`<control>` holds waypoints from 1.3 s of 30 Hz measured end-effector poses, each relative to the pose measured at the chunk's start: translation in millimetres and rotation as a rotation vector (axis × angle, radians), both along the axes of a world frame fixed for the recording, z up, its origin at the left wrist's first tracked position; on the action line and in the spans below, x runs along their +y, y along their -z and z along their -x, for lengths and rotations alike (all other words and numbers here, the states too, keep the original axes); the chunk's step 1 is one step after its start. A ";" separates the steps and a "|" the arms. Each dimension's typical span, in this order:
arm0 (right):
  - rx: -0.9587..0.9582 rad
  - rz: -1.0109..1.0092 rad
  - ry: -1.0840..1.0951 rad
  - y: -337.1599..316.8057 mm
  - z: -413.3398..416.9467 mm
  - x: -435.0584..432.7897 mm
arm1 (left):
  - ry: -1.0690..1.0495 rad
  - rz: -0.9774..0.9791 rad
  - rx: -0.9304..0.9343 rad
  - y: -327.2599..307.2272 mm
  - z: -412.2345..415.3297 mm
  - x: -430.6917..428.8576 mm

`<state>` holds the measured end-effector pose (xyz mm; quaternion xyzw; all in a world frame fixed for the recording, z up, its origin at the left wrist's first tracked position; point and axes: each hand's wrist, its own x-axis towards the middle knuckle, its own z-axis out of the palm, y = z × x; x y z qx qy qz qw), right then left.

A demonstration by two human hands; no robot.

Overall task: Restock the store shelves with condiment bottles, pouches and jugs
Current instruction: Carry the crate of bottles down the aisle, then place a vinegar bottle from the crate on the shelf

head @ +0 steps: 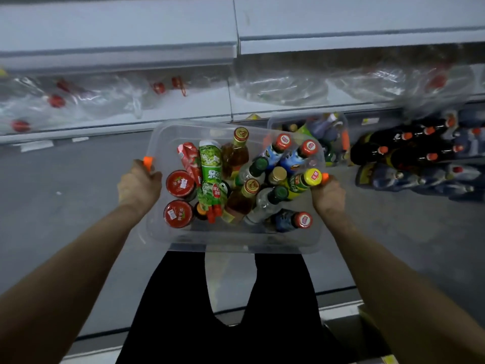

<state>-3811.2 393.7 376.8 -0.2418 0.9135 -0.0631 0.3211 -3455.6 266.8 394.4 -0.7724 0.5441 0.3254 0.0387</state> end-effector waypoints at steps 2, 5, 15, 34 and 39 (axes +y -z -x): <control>-0.010 0.002 -0.021 18.8 -15.2 -23.0 | -0.035 0.001 0.000 16.4 -14.9 -15.3; -0.039 0.018 -0.068 56.9 -30.0 -55.9 | -0.137 -0.007 0.006 50.2 -35.3 -25.4; 0.031 -0.039 -0.227 200.2 -36.9 -143.3 | -0.398 -0.078 0.093 206.3 -56.8 -24.3; 0.045 0.015 -0.259 439.9 -51.1 -182.9 | -0.499 0.022 0.123 438.1 -60.1 -57.5; -0.045 -0.009 -0.190 465.4 -43.4 -193.6 | -0.529 -0.011 0.147 462.4 -48.5 -73.6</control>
